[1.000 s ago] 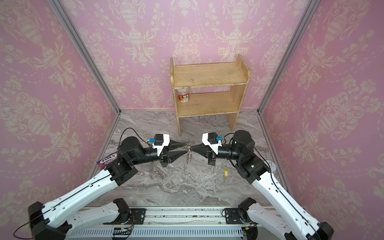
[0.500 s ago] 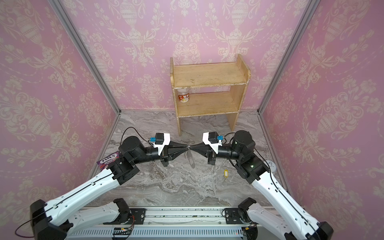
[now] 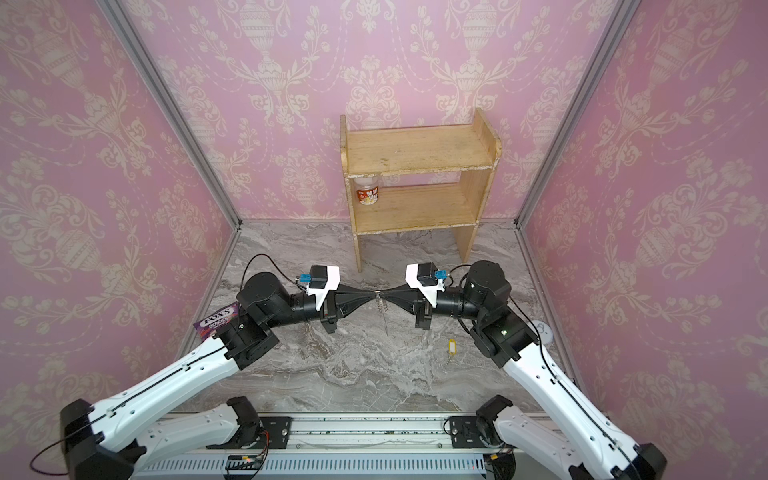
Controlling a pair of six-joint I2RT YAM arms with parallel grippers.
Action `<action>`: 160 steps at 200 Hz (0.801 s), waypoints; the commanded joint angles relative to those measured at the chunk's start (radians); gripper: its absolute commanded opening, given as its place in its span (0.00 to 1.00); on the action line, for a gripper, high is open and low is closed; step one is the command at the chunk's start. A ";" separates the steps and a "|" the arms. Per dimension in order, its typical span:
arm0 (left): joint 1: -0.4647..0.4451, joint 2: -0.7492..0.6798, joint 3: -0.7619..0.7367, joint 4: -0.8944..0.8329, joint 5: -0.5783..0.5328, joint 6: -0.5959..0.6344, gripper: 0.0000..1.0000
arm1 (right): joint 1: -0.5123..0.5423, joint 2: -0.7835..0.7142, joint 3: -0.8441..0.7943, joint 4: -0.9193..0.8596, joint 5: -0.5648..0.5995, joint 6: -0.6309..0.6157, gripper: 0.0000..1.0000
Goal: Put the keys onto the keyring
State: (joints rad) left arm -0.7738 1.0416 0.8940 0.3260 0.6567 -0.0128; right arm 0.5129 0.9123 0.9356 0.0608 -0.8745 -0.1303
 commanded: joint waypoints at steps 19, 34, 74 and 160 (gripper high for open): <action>0.008 -0.034 0.062 -0.161 -0.008 0.133 0.00 | -0.001 0.020 0.075 -0.249 0.100 -0.096 0.40; 0.006 -0.040 0.097 -0.279 -0.021 0.211 0.00 | 0.000 0.003 0.097 -0.337 0.134 -0.159 0.46; -0.007 -0.027 0.202 -0.543 -0.076 0.392 0.00 | 0.001 -0.025 0.118 -0.419 0.116 -0.232 0.47; -0.085 0.020 0.333 -0.781 -0.230 0.609 0.00 | 0.051 0.000 0.110 -0.321 0.086 -0.206 0.38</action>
State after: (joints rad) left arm -0.8467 1.0542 1.1870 -0.3935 0.4744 0.5228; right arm 0.5381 0.9009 1.0317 -0.3130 -0.7795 -0.3408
